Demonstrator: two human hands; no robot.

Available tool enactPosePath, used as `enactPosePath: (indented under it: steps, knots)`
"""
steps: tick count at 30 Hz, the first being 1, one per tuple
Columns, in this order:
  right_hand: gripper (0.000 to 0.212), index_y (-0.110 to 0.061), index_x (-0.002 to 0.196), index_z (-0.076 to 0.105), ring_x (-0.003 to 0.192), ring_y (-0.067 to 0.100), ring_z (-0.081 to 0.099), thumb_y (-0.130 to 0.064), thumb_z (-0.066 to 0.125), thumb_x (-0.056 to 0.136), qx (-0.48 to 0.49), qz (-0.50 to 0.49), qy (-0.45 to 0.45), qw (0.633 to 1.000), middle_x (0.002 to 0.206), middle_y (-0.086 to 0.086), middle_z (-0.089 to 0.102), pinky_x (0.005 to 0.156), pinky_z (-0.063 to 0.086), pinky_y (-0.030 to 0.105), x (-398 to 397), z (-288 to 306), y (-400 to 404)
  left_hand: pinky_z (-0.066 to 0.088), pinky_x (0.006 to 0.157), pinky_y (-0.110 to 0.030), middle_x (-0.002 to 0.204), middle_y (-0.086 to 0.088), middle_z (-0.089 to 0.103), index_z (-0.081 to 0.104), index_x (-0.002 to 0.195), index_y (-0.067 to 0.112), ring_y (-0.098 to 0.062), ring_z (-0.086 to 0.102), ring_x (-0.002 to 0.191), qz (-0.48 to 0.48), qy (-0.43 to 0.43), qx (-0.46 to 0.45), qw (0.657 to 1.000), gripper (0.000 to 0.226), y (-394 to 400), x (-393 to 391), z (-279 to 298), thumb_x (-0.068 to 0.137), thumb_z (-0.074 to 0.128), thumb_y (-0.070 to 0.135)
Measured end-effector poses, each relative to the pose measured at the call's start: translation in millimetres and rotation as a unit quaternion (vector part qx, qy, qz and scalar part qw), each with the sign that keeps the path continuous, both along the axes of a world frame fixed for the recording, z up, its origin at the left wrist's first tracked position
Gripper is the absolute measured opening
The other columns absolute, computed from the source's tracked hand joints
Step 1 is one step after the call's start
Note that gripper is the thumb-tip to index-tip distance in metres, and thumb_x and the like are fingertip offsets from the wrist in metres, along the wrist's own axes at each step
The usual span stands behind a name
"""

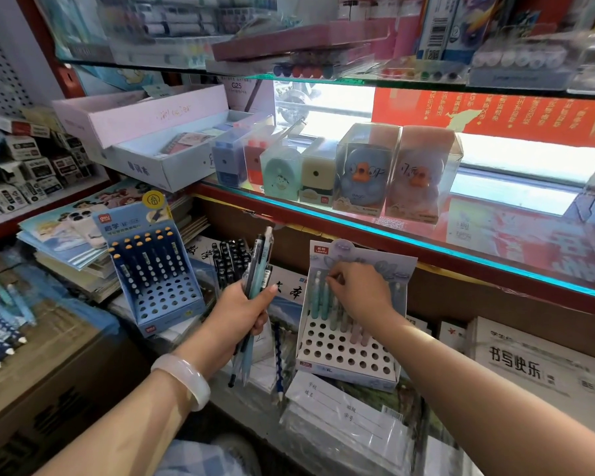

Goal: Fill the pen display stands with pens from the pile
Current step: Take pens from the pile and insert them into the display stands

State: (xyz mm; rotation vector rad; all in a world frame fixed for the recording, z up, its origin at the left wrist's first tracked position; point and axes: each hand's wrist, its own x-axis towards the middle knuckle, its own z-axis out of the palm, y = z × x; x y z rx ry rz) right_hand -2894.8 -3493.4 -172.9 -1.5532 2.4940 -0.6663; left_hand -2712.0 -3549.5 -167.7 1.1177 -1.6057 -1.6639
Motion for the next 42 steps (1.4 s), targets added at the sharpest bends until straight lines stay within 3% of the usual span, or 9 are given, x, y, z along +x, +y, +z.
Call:
enactPosePath:
  steps: [4,8,12,18,21,25,30,35,42]
  knots:
    - [0.021,-0.021,0.104,0.066,0.072,0.010,0.058,-0.029,0.049,0.096,-0.051,0.003,-0.051,0.997,0.089,-0.003,0.067,0.062,0.047,0.023,6,0,-2,0.031,0.038,-0.018,0.053,0.001,0.037,0.043,0.076,0.012,-0.007,0.037,0.039,-0.012,-0.003,0.001,1.000,0.020,2,-1,1,0.092,0.055,0.016]
    - [0.029,-0.018,0.105,0.065,0.066,0.003,0.053,-0.039,0.048,0.095,-0.087,0.093,-0.282,0.951,0.077,-0.008,0.061,0.060,0.039,0.016,29,20,-8,0.033,0.041,-0.018,0.052,0.004,0.039,0.045,0.078,0.015,-0.007,0.038,0.041,-0.067,-0.030,0.000,0.997,0.019,8,-4,6,0.091,0.057,0.019]
    - [0.025,-0.018,0.095,0.065,0.068,0.006,0.049,-0.036,0.048,0.096,-0.115,0.108,-0.404,0.901,0.077,-0.006,0.058,0.062,0.041,0.018,41,34,-14,0.031,0.041,-0.018,0.047,0.007,0.039,0.043,0.077,0.014,-0.007,0.036,0.040,-0.086,-0.028,0.011,0.996,0.021,11,-3,9,0.090,0.058,0.019]
    - [0.017,-0.012,0.098,0.064,0.068,0.005,0.057,-0.024,0.055,0.093,-0.210,0.016,-0.486,0.848,0.079,-0.003,0.062,0.063,0.051,0.016,28,44,-14,0.034,0.040,-0.018,0.049,0.004,0.041,0.049,0.081,0.012,-0.007,0.038,0.039,-0.074,-0.088,0.022,0.993,0.013,3,10,3,0.091,0.058,0.012]
    - [0.015,-0.011,0.101,0.059,0.070,0.009,0.066,-0.020,0.060,0.090,-0.262,-0.013,-0.401,0.878,0.083,0.000,0.067,0.063,0.055,0.017,10,45,-7,0.034,0.040,-0.019,0.051,0.000,0.041,0.049,0.081,0.011,-0.008,0.039,0.039,-0.012,-0.129,0.031,0.991,0.013,-6,22,-7,0.093,0.054,0.011]
    - [0.014,-0.020,0.099,0.056,0.070,0.000,0.062,-0.020,0.064,0.087,-0.213,-0.013,-0.225,0.951,0.084,-0.011,0.063,0.061,0.051,0.015,9,21,8,0.032,0.038,-0.020,0.058,-0.003,0.039,0.048,0.078,0.012,-0.012,0.036,0.044,0.082,-0.084,0.042,0.992,0.016,-14,29,-13,0.094,0.051,0.008]
    - [0.012,-0.014,0.099,0.060,0.077,0.007,0.058,-0.022,0.058,0.091,-0.167,-0.023,-0.144,0.975,0.091,0.000,0.066,0.075,0.053,0.025,25,-14,15,0.031,0.034,-0.017,0.058,-0.002,0.034,0.044,0.079,0.012,-0.011,0.033,0.041,0.077,-0.033,0.042,0.996,0.017,-8,24,-10,0.094,0.050,0.006]
    - [0.018,-0.014,0.104,0.056,0.084,0.020,0.064,-0.028,0.050,0.096,-0.091,-0.010,-0.034,0.995,0.094,0.006,0.068,0.071,0.052,0.032,32,-20,8,0.032,0.037,-0.018,0.058,-0.001,0.037,0.047,0.081,0.013,-0.010,0.036,0.042,0.072,-0.033,0.041,0.996,0.015,-6,24,-9,0.094,0.051,0.009]
    - [0.018,-0.014,0.107,0.053,0.085,0.021,0.062,-0.027,0.044,0.099,-0.031,-0.015,0.005,0.999,0.095,0.007,0.066,0.066,0.043,0.028,36,-26,1,0.034,0.037,-0.016,0.058,-0.001,0.037,0.047,0.083,0.012,-0.008,0.037,0.043,0.066,-0.021,0.038,0.997,0.012,-5,25,-8,0.095,0.051,0.011]
